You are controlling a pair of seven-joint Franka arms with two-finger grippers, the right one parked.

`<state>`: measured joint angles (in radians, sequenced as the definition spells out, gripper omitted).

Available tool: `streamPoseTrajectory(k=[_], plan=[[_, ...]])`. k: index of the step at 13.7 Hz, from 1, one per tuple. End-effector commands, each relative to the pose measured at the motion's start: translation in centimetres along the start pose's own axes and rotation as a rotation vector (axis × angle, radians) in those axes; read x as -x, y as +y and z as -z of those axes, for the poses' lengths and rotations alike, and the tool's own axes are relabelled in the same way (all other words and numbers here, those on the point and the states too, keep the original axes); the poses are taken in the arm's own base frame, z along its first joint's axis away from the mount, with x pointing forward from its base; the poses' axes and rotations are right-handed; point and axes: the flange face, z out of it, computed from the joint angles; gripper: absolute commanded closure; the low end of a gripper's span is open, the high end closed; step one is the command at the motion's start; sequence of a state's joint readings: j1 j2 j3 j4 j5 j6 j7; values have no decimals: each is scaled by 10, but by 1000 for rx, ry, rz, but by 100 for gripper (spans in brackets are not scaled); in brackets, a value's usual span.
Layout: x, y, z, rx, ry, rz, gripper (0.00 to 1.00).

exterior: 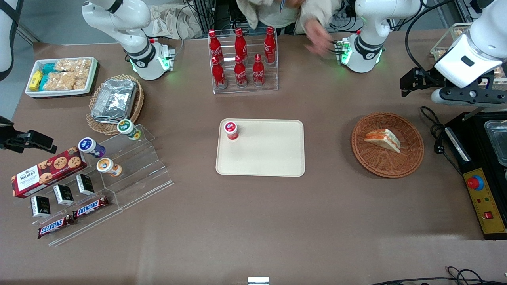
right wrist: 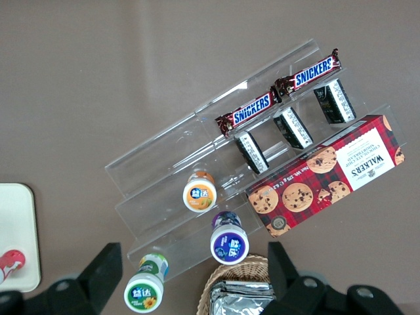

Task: Place sandwich from basket to tray
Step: 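Move the left gripper over the wicker basket holding the wrapped sandwich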

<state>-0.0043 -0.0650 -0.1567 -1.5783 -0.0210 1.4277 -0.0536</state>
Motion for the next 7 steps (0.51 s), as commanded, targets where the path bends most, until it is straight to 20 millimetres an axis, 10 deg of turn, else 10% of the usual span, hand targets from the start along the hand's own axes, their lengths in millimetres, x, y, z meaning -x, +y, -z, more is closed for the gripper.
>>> streamPoseTrajectory(k=[1, 7], plan=[[3, 0, 1, -30, 1, -10, 0], [3, -9, 0, -27, -4, 325, 0]])
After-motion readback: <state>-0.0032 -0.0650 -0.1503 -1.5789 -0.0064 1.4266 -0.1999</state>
